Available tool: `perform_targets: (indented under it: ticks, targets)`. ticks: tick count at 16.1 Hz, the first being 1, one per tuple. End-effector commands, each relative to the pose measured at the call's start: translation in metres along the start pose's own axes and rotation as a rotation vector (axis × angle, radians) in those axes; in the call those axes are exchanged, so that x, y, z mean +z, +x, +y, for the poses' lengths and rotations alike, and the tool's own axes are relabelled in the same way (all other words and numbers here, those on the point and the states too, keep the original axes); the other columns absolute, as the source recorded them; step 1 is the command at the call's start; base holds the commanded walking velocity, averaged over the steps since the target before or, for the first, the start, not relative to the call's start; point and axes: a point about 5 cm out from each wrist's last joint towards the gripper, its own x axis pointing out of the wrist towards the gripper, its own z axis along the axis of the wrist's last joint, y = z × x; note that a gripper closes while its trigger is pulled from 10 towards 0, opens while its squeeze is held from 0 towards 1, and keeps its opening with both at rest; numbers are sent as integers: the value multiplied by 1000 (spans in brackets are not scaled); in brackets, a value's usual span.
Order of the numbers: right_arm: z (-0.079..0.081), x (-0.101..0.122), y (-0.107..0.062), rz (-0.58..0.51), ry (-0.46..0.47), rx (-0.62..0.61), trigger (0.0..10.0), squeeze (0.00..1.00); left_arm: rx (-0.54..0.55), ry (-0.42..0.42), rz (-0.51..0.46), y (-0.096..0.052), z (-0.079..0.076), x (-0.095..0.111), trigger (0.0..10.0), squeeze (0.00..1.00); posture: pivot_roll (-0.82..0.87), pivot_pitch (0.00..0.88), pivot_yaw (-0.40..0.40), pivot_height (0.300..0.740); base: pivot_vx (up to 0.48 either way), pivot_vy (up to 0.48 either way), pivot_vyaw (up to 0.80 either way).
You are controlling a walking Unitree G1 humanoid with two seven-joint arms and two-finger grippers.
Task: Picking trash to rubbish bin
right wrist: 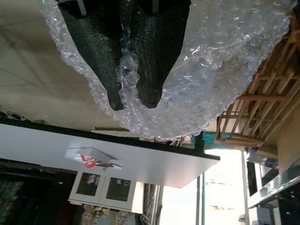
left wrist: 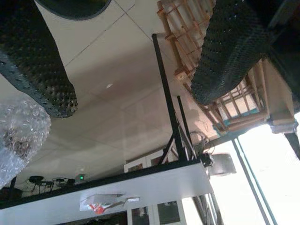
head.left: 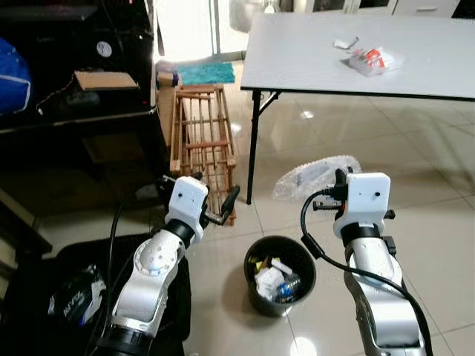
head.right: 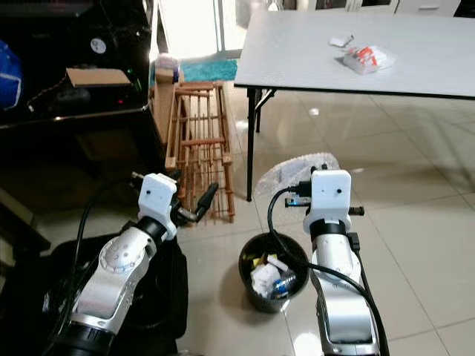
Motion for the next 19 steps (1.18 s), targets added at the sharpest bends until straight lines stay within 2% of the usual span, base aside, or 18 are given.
perform_targets:
  ticks: [1,7,12,19]
  targets:
    - [0,-2,-1,14,11,-1,10000,0,-13,4,-13,0,0,3,10000,0,11,72,40,740,446,0,0]
    - [0,-3,-2,19,7,-1,10000,0,-24,2,-13,-1,-3,2,10000,0,7,76,39,740,437,0,0]
    - [-1,-4,-3,23,3,2,10000,0,-18,-4,-13,-1,-3,2,10000,0,6,82,34,740,381,-267,0]
    - [2,-7,-4,38,1,10,10000,0,-16,-2,-5,-4,-3,-1,10000,0,10,92,32,740,0,0,0]
